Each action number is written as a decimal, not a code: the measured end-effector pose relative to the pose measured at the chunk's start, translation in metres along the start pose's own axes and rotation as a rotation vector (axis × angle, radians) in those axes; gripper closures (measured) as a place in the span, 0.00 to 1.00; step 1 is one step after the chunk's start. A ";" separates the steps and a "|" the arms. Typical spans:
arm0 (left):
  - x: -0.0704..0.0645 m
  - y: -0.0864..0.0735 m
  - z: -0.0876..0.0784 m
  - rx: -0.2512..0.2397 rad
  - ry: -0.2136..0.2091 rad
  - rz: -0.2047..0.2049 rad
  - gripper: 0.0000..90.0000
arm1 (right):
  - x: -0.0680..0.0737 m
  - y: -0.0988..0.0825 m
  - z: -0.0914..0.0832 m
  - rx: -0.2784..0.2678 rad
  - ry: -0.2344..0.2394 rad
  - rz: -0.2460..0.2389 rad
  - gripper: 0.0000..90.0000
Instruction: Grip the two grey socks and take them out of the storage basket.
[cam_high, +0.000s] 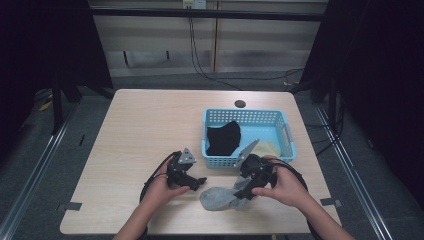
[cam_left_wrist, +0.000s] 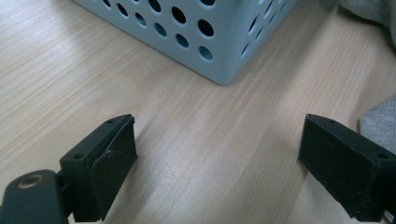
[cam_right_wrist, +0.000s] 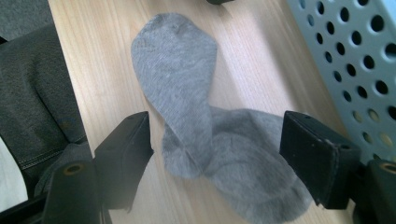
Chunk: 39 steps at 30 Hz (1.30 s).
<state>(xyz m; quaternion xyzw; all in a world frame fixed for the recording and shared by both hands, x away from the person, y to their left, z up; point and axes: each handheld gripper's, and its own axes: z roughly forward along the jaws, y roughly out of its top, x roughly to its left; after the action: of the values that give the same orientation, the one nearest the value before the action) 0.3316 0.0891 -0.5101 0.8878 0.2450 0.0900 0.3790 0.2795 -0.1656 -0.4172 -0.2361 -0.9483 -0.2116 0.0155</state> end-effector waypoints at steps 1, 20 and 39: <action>0.000 0.000 0.000 0.000 0.002 0.003 0.12 | -0.001 -0.002 -0.001 -0.001 0.002 0.001 0.27; 0.000 0.000 0.000 0.001 0.002 0.003 0.12 | -0.012 -0.040 -0.014 -0.056 -0.022 0.073 0.25; 0.000 0.000 0.000 0.000 0.002 0.001 0.12 | -0.023 -0.077 -0.010 -0.087 -0.042 0.143 0.25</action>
<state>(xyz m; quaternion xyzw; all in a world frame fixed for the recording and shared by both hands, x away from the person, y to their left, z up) 0.3316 0.0892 -0.5100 0.8880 0.2448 0.0908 0.3786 0.2642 -0.2418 -0.4412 -0.3083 -0.9190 -0.2458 0.0004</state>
